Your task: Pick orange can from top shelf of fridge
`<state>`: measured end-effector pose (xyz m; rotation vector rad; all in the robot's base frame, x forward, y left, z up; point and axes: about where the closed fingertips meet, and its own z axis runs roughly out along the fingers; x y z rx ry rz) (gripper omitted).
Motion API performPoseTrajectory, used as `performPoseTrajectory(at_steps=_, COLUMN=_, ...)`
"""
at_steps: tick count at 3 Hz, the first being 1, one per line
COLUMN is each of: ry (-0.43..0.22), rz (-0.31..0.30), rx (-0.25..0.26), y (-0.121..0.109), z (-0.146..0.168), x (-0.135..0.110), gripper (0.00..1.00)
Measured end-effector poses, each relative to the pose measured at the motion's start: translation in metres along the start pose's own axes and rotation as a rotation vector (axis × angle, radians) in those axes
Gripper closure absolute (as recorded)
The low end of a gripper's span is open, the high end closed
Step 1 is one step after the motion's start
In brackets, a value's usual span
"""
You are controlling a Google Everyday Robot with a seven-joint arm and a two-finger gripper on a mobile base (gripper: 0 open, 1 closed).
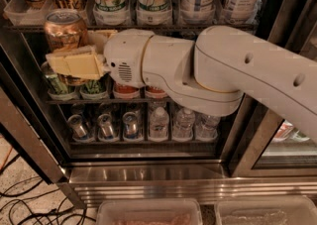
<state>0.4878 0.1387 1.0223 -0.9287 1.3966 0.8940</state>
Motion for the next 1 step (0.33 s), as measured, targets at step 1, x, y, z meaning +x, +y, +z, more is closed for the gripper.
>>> performPoseTrajectory(at_steps=1, ry=0.000, rz=0.000, rx=0.000, y=0.0000, z=0.0000, x=0.0000, gripper=1.00)
